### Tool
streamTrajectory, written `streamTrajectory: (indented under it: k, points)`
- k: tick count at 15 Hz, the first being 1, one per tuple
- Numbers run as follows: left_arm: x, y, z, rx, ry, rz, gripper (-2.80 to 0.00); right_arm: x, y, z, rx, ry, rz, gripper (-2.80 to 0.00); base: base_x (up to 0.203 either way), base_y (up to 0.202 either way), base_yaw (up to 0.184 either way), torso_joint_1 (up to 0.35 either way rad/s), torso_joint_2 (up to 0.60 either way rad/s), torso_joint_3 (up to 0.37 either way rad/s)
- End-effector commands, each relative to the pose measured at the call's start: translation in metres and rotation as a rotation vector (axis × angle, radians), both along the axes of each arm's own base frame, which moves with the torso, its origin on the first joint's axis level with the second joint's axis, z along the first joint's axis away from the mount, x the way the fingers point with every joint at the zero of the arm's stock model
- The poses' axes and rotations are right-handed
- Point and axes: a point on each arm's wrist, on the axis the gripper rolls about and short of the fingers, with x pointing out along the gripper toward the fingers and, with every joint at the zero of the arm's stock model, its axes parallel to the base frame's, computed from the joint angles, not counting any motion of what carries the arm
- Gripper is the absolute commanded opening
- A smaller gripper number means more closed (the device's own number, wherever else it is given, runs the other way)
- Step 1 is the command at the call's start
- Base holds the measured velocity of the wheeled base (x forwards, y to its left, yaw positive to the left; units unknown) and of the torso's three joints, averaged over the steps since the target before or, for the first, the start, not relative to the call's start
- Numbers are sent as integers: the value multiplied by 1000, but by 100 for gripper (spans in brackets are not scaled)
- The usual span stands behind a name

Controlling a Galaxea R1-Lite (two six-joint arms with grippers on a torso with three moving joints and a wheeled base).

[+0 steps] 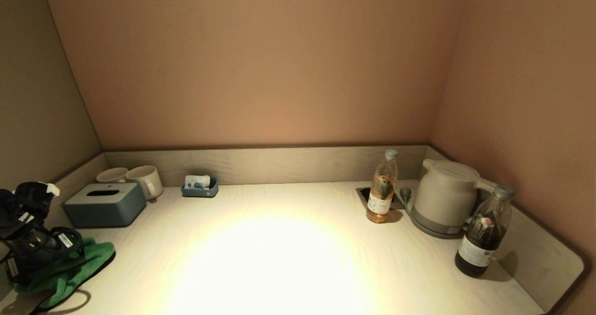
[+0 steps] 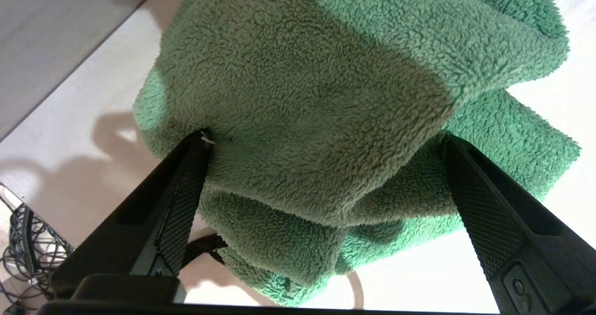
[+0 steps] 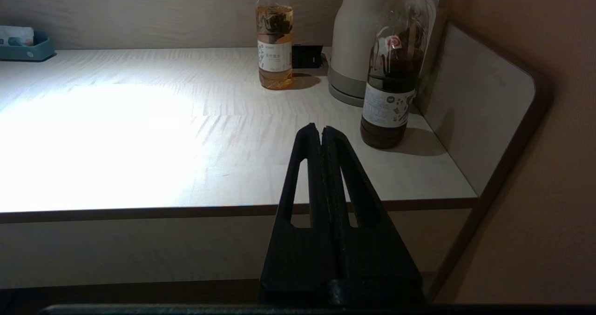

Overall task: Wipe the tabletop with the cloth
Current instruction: Pick up the tablecloth

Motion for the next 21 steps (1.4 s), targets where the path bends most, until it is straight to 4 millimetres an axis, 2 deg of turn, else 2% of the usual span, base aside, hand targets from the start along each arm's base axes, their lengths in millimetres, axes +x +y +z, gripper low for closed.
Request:
streamTrajectory:
  k: [1,3,4,15,17,21]
  points:
    - [1,0,-2,0,3,4,0,0,0,0,0,-1,1,-280,0,0,0,0,0,0]
    - [1,0,-3,-1,8,3,0,0,0,0,0,1,-1,-280,0,0,0,0,0,0]
    - [1,0,-4,-3,12,3,-280,0,0,0,0,1,-1,-280,0,0,0,0,0,0]
    - [2,1,-6,-2,11,3,-280,0,0,0,-2,0,1,-280,0,0,0,0,0,0]
    - [2,0,-1,1,1,2,-280,0,0,0,0,0,1,-280,0,0,0,0,0,0]
    - [-5,-7,30,24,-66,-11,-280,0,0,0,0,-1,1,-280,0,0,0,0,0,0]
